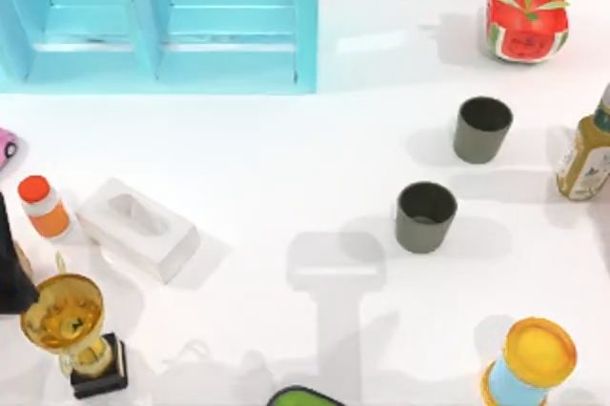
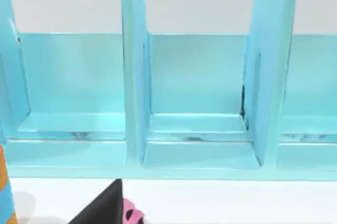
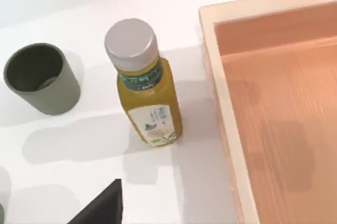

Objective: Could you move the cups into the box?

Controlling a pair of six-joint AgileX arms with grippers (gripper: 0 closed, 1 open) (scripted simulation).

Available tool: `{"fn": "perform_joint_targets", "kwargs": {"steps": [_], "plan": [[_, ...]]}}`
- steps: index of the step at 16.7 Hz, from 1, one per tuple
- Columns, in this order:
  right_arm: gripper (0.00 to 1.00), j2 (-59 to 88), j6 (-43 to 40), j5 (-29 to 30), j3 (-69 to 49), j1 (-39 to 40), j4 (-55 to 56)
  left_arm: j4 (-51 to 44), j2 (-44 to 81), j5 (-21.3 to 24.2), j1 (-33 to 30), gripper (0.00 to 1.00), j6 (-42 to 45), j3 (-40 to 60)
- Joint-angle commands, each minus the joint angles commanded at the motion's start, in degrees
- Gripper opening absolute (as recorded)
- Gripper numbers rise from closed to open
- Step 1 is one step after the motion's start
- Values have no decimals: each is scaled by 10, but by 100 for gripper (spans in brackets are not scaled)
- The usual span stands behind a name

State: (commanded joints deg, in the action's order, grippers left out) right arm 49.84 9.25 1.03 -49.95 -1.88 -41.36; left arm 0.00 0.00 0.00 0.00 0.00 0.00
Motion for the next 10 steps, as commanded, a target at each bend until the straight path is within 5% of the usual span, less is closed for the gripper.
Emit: {"fn": "perform_joint_targets", "kwargs": {"steps": [10], "plan": [[100, 618, 75, 9, -632, 107, -337, 0, 0, 0, 0, 100, 0, 0]]}}
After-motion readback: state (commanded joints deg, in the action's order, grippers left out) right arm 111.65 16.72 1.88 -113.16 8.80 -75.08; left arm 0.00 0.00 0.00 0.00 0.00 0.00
